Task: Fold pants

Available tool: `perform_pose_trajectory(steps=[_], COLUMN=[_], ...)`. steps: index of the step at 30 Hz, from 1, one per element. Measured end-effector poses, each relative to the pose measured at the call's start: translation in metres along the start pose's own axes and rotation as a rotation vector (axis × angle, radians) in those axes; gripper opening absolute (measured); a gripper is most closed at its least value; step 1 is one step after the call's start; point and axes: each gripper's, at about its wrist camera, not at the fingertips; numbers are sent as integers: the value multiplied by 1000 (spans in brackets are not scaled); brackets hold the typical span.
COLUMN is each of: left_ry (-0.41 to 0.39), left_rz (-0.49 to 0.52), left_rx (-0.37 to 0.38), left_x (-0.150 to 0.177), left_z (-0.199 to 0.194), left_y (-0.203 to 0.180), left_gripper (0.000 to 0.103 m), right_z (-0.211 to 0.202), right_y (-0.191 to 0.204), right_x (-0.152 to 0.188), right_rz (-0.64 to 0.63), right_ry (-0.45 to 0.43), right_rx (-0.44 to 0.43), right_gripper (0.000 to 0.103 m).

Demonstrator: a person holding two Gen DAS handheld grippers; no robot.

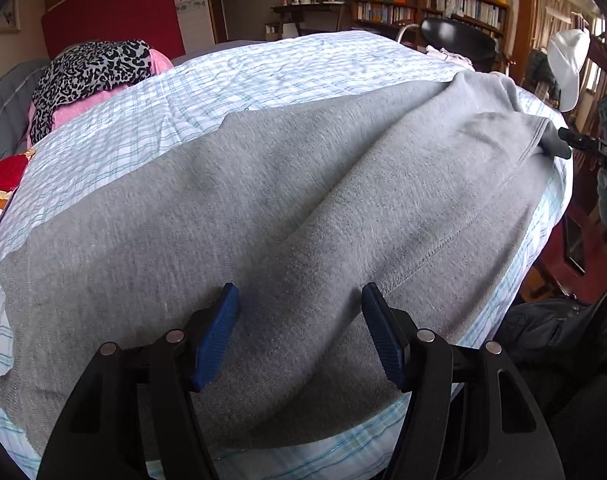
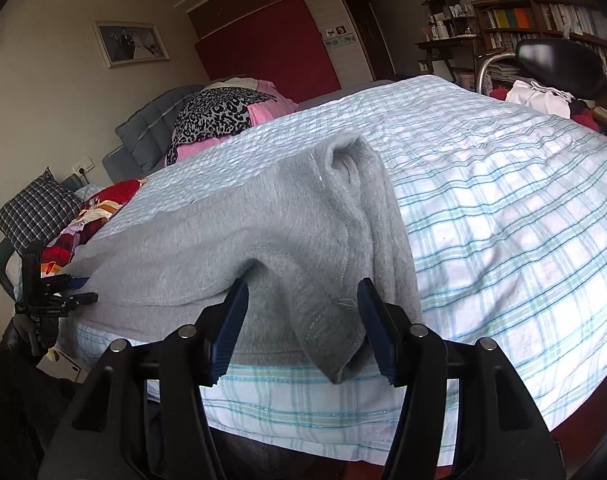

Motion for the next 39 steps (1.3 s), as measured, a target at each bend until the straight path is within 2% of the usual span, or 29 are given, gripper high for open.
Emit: perform_pose_trajectory(steps=[4,8,11,16,18,21,22,24,28,31,36,39], left_ry=[-44,-93,-110,-132,-133,-130,-127,-118,-89,-81,-45,-30], left_rz=[6,38,82,127,137,139,139,135,138,138,134,186], left_rx=[-34,-8,29,122,156,208,223,251,278,296,381,367], left_x=[-14,-33,-49,-76,-83,-94,-96,-100,-104,-104,-100,-93], left_z=[-15,-21,-14,5,16,31,35,43,56,60,70,76], left_y=[1,-13,-31,-60,-70,-82,-85,-88,-96,-98,-111,-127], left_gripper=[64,64,64,65,65,65,65,65,65,67,70,75], right_z=[10,30,49,84,94,105,106,103,91,93,137,156], right_y=[-12,-26,-39,-56,-56,-53,-51,-44,-40,-36,-47,-53], right_x=[-33,-66,-84,-103,-107,-115,-118,-125,-144,-153,-139,-124], right_rz=[54,146,222,299,292,262,245,203,201,166,130,95], right_ry=[-44,-45,-15,80,109,132,131,99,-5,-42,31,76], right_rx=[-17,-87,-128,-143,-119,-91,-79,-28,29,106,233,270], right_gripper=[60,60,60,60,55,23,20,5,4,4,4,6])
Point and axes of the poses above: each gripper's, at about its wrist camera, not at the fingertips, and z roughly the way its jaws point, y to its left, x to its underside, and after that the axes turned 2 degrees about -y, right-handed
